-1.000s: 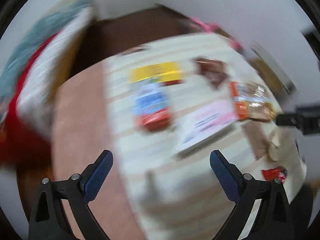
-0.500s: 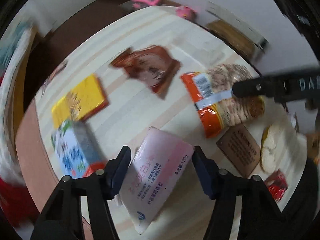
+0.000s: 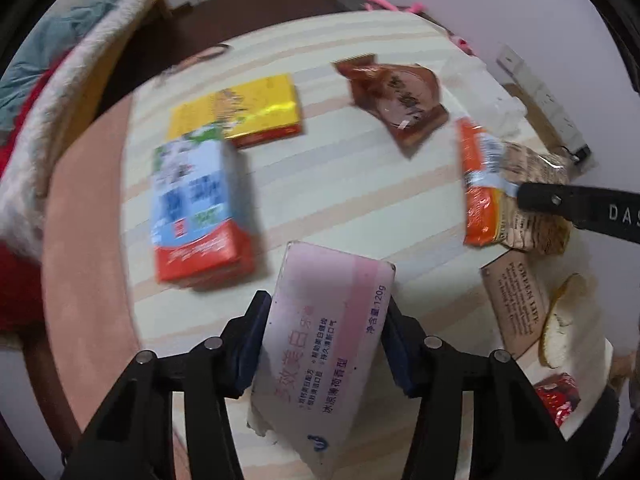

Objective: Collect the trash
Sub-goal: 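Grasp the pink soap box with the left tool while the right tool grasps the orange chip bag, then carry both items over the white bin and open both tools to drop them, then grasp the Pure Milk carton with the left tool while the right tool grasps the red candy wrapper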

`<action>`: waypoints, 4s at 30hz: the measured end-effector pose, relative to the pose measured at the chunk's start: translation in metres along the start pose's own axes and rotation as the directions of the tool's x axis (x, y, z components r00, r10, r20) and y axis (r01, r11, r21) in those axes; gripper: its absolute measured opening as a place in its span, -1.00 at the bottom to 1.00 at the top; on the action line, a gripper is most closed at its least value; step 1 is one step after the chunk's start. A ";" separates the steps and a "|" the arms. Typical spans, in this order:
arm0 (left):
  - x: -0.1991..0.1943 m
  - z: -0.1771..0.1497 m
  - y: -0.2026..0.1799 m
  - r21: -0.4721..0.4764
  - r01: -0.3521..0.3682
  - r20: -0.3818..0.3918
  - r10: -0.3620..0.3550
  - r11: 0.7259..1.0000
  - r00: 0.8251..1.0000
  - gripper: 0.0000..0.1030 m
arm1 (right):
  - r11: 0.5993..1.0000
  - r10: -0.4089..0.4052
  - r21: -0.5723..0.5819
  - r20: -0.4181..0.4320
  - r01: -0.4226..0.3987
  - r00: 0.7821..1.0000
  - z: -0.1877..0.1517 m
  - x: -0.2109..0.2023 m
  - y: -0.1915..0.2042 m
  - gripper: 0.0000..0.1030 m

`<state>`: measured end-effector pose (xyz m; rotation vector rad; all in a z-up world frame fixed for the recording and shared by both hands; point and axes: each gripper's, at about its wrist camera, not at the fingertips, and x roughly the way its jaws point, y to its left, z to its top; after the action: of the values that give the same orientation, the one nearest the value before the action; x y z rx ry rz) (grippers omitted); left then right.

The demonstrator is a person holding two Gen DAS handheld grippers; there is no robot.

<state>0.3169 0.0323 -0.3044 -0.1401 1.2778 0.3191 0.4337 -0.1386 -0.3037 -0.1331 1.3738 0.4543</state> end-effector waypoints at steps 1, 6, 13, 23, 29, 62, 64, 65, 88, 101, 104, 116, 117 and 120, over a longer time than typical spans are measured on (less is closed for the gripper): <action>-0.005 -0.005 -0.003 -0.005 -0.016 0.018 0.017 1.000 1.000 -0.05 | 1.000 0.001 -0.007 0.008 -0.001 1.000 -0.003 -0.003 0.002 -0.52; -0.045 -0.033 0.004 -0.083 -0.080 0.127 0.091 0.993 0.988 -0.05 | 0.999 0.033 -0.029 0.053 -0.032 0.998 -0.023 -0.024 0.017 -0.66; -0.105 -0.062 0.052 -0.227 -0.045 0.227 0.098 0.973 0.969 -0.06 | 0.995 0.093 -0.054 0.108 -0.087 0.990 -0.053 -0.067 0.044 -0.69; -0.186 -0.123 0.134 -0.380 -0.036 0.325 0.170 0.924 0.930 -0.06 | 0.968 0.219 -0.159 0.172 -0.192 0.961 -0.098 -0.135 0.123 -0.70; -0.224 -0.173 0.194 -0.474 -0.063 0.337 0.247 0.878 0.909 -0.06 | 0.923 0.326 -0.264 0.150 -0.280 0.933 -0.139 -0.155 0.211 -0.70; -0.001 -0.346 0.490 -0.895 0.099 0.030 -0.162 0.434 0.986 0.40 | 0.780 -0.018 -0.603 -0.289 -0.167 0.957 -0.238 0.135 0.575 -0.69; 0.009 -0.350 0.495 -0.904 0.082 0.013 -0.164 0.421 0.986 0.64 | 0.760 -0.067 -0.633 -0.303 -0.148 0.951 -0.239 0.152 0.583 -0.61; 0.011 -0.355 0.499 -0.907 0.070 0.002 -0.162 0.415 0.987 0.66 | 0.756 -0.086 -0.639 -0.314 -0.143 0.946 -0.240 0.159 0.586 -0.43; -0.049 -0.399 0.466 -0.845 -0.214 -0.174 0.128 0.490 0.977 0.94 | 0.644 -0.162 -0.763 -0.209 -0.058 0.964 -0.272 0.119 0.577 0.97; -0.113 -0.387 0.429 -0.814 -0.209 -0.106 0.215 0.543 0.971 0.94 | 0.697 0.006 -0.707 -0.168 -0.125 0.986 -0.274 0.035 0.552 0.97; -0.137 -0.383 0.420 -0.810 -0.195 -0.069 0.240 0.553 0.968 0.94 | 0.706 0.071 -0.690 -0.154 -0.158 0.986 -0.273 0.003 0.542 0.97; -0.229 -0.332 0.352 -0.764 -0.124 0.113 0.320 0.634 0.941 0.94 | 0.759 0.337 -0.561 -0.097 -0.331 0.937 -0.241 -0.135 0.456 0.98; -0.230 -0.322 0.342 -0.753 -0.117 0.128 0.318 0.648 0.939 0.94 | 0.767 0.341 -0.550 -0.085 -0.330 0.936 -0.236 -0.142 0.445 0.98; -0.223 -0.291 0.312 -0.712 -0.102 0.156 0.298 0.695 0.942 0.94 | 0.814 0.320 -0.502 -0.033 -0.293 0.947 -0.213 -0.156 0.392 0.98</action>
<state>-0.1034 0.2122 -0.1527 -0.5899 0.8478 0.9867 0.0676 0.1055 -0.1303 -0.3258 1.1992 1.0834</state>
